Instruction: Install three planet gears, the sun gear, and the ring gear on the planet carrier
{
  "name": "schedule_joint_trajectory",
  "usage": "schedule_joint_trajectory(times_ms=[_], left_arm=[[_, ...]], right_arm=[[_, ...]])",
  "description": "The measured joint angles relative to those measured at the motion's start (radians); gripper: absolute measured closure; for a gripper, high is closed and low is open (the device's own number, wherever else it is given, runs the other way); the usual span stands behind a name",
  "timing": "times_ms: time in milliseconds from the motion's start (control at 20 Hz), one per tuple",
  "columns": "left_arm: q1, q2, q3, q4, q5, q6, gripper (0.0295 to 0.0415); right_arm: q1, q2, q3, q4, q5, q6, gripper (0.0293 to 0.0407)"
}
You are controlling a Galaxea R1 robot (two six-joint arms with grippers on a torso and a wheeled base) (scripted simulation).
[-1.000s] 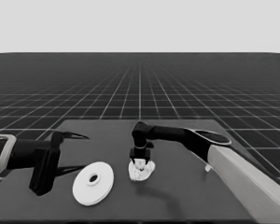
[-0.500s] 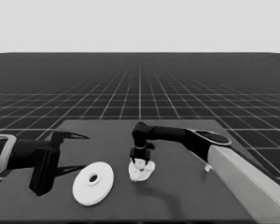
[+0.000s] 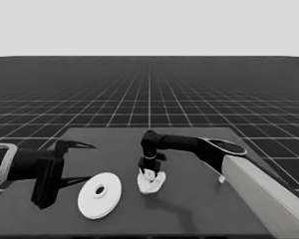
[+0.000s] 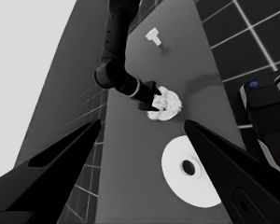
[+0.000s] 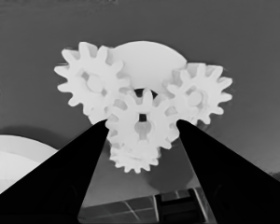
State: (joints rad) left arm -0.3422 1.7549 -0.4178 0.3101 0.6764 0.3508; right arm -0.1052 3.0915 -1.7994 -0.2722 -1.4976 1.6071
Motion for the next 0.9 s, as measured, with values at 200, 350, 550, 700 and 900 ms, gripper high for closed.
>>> schedule_joint_trajectory(times_ms=[200, 350, 550, 700, 900], left_arm=[[0.0, 0.0, 0.0, 0.0, 0.0, 0.0, 0.0326], [0.0, 0.0, 0.0, 0.0, 0.0, 0.0, 0.0326], [0.0, 0.0, 0.0, 0.0, 0.0, 0.0, 0.0326], [0.0, 0.0, 0.0, 0.0, 0.0, 0.0, 0.0326], [0.0, 0.0, 0.0, 0.0, 0.0, 0.0, 0.0326]], right_arm=[[0.0, 0.0, 0.0, 0.0, 0.0, 0.042, 0.0391], [0.0, 0.0, 0.0, 0.0, 0.0, 0.073, 0.039], [0.0, 0.0, 0.0, 0.0, 0.0, 0.115, 0.0391], [0.0, 0.0, 0.0, 0.0, 0.0, 0.147, 0.0391], [0.0, 0.0, 0.0, 0.0, 0.0, 0.188, 0.0391]])
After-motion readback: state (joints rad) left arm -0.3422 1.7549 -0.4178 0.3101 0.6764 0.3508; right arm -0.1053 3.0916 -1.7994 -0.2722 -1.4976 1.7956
